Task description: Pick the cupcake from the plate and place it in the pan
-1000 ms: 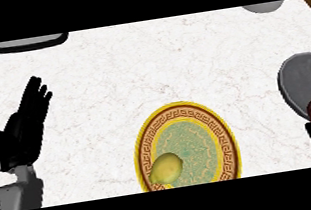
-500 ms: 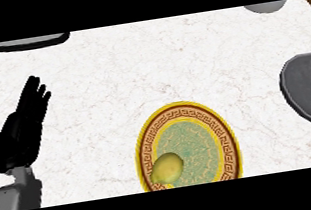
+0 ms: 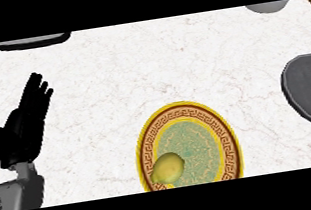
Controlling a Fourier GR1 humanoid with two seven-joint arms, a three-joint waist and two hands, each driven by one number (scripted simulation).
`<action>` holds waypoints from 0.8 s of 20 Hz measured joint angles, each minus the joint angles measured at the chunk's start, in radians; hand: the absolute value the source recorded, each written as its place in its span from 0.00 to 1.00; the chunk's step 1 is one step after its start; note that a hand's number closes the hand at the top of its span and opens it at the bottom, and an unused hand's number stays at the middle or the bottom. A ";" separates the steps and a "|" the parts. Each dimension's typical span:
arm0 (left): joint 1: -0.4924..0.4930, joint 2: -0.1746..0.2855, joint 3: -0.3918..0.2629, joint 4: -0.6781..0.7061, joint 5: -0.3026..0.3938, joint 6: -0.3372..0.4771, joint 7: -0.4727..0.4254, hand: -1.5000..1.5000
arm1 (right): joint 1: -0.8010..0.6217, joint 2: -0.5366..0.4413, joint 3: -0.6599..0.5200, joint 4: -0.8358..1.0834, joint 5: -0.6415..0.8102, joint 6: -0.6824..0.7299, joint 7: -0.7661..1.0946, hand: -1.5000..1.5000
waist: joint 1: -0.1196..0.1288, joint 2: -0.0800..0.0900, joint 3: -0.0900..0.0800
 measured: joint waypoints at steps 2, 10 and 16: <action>0.000 -0.002 -0.005 -0.019 -0.005 0.004 0.017 0.50 | -0.037 -0.024 0.008 0.116 0.019 -0.056 -0.020 1.00 | 0.002 0.000 0.000; 0.011 -0.011 -0.008 -0.010 -0.005 -0.006 0.003 0.50 | -0.124 -0.082 -0.019 0.479 0.032 -0.101 0.016 0.00 | 0.008 0.002 0.000; -0.005 0.004 0.014 -0.005 0.007 -0.018 0.011 0.50 | -0.190 -0.150 -0.058 0.709 -0.039 -0.119 -0.113 0.00 | 0.006 0.002 0.001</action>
